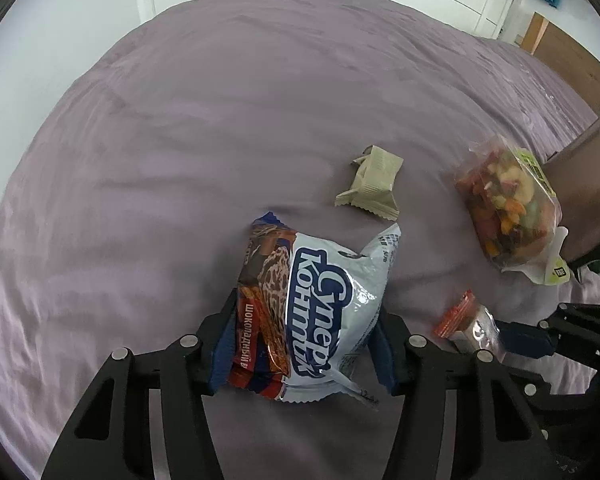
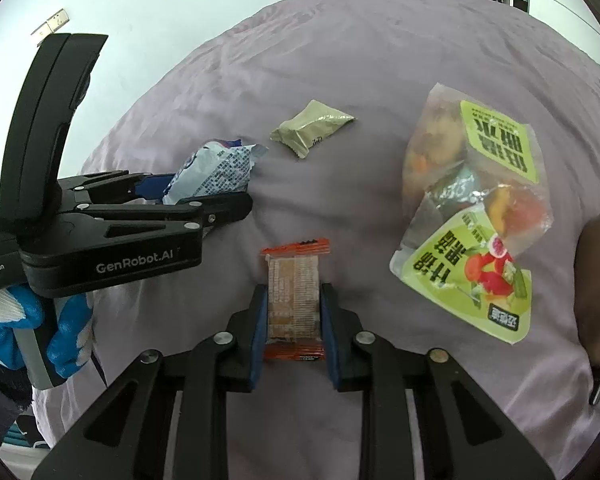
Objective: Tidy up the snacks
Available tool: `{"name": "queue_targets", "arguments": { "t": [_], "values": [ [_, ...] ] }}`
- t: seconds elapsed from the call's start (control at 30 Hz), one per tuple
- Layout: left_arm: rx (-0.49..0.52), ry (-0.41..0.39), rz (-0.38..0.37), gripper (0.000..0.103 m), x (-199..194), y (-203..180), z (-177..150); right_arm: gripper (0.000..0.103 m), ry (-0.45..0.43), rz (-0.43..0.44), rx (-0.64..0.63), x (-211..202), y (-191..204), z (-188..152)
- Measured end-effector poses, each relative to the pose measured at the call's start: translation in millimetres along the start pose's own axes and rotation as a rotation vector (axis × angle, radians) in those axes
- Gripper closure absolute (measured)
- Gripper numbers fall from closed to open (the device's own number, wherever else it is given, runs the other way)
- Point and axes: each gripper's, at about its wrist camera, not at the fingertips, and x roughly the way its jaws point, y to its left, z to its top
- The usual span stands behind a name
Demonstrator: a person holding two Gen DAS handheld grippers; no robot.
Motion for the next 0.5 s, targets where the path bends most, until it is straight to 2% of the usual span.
{"name": "queue_targets", "arguments": {
  "t": [0.2, 0.5],
  "values": [
    [-0.034, -0.003, 0.018, 0.052, -9, 0, -4, 0.091, -0.012, 0.001, -0.007, -17, 1, -5],
    [-0.082, -0.016, 0.029, 0.052, -39, -3, -28, 0.091, -0.029, -0.003, -0.016, -57, 11, -23]
  ]
}}
